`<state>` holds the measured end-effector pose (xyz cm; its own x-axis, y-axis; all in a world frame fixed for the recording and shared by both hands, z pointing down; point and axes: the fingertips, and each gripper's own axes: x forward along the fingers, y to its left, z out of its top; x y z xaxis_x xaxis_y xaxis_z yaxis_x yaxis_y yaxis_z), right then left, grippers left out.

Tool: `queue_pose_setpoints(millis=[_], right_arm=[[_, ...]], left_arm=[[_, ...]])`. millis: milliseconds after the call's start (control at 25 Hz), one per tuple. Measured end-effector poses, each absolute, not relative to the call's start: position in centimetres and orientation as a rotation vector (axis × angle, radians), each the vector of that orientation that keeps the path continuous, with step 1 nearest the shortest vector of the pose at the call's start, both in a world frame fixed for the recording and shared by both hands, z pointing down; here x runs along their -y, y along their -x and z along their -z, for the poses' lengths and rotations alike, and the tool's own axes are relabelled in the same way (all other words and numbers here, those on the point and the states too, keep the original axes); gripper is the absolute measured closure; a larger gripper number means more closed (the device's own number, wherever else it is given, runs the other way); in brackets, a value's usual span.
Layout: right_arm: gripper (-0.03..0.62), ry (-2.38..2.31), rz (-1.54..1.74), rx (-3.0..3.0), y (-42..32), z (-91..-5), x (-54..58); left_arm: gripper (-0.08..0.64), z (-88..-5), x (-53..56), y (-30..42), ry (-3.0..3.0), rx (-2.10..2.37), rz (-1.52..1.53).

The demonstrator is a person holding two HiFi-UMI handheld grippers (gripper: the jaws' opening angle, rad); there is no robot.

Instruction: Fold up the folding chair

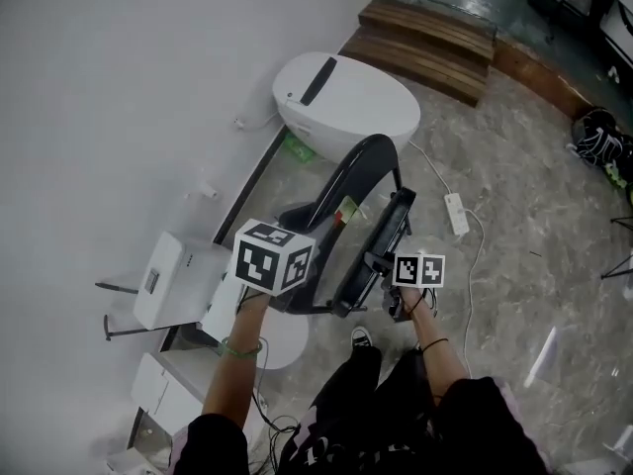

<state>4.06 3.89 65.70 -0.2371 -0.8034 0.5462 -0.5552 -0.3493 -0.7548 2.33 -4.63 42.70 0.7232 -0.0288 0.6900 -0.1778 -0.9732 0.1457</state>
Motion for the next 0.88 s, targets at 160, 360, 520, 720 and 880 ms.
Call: queue_pose_setpoints(millis=[160,360,520,720,880], right_arm=[[0.419,1.789,1.612,-1.621,-3.7,-66.1,-1.5],[0.417,1.791,1.659,-1.653,-2.5,-66.3,1.6],[0.418,1.769,1.595,-1.709,-3.6,-66.0,1.9],[0.417,1.564,1.655,-1.530,-6.1,-66.1,4.2],[0.441,1.543,1.711,-1.632,-6.5,-66.3,4.4]], left_arm=[[0.434,-43.0,7.5,-1.5,-2.706,0.152,-1.066],[0.434,-43.7,11.5,-0.2,-2.700,0.156,-1.083],[0.433,-43.8,12.5,-0.2,-2.682,0.137,-1.069],[0.433,-43.8,11.9,-0.8,-2.620,0.091,-1.042],[0.440,-45.5,10.8,-0.9,-2.548,0.027,-1.254]])
